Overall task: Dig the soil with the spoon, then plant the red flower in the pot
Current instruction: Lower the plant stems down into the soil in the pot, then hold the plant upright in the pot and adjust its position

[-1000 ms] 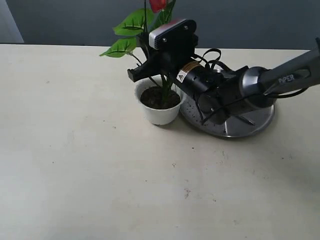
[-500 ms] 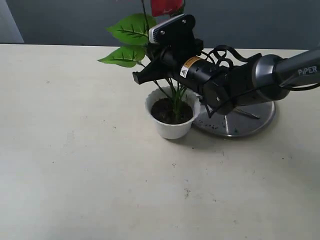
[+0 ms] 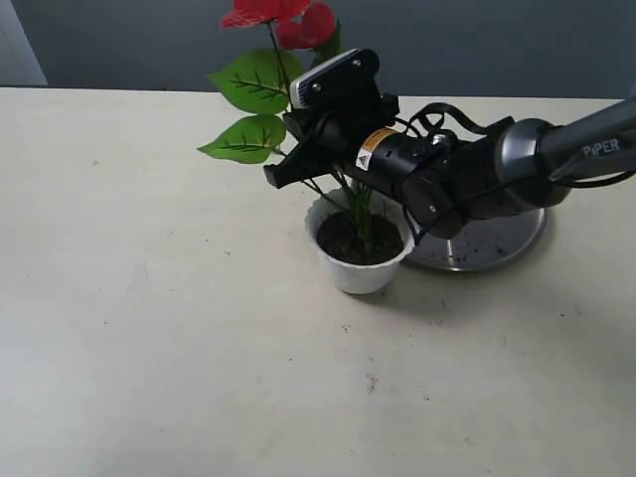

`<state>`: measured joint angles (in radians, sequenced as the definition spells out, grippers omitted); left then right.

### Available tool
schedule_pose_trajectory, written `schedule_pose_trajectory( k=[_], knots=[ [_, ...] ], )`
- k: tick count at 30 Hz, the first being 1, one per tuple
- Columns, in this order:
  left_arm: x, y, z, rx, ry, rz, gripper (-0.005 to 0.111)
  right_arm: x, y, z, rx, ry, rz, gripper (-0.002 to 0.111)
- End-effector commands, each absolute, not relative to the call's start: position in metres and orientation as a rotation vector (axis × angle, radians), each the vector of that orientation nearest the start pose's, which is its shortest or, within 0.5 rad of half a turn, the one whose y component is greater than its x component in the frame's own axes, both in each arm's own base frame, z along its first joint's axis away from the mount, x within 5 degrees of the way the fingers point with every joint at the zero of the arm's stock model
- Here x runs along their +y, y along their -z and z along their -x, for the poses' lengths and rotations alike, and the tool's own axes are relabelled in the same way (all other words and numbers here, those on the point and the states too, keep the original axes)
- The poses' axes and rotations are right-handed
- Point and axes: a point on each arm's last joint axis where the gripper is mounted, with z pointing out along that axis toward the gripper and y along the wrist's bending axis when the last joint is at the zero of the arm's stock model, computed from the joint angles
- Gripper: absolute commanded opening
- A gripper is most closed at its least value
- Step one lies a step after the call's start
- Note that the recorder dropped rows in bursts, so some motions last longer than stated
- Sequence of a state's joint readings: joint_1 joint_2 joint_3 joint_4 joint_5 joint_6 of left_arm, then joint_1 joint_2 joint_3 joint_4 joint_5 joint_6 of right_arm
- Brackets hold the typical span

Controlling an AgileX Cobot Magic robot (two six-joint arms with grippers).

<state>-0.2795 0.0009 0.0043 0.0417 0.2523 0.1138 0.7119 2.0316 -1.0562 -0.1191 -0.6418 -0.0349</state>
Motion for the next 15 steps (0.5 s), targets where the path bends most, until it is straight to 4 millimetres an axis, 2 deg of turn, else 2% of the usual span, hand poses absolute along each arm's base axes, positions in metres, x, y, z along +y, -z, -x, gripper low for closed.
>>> schedule_pose_trajectory(
  k=[1, 11, 15],
  knots=[
    [-0.015, -0.191, -0.053, 1.685, 0.089, -0.365, 0.000, 0.280, -0.148, -0.314, 1.690, -0.476, 0.812, -0.001],
    [-0.015, -0.191, -0.053, 1.685, 0.089, -0.365, 0.000, 0.295, -0.156, -0.302, 1.586, -0.536, 0.816, -0.001],
    [-0.015, -0.191, -0.053, 1.685, 0.089, -0.365, 0.000, 0.296, -0.158, -0.301, 1.570, -0.543, 0.802, -0.001]
  ],
)
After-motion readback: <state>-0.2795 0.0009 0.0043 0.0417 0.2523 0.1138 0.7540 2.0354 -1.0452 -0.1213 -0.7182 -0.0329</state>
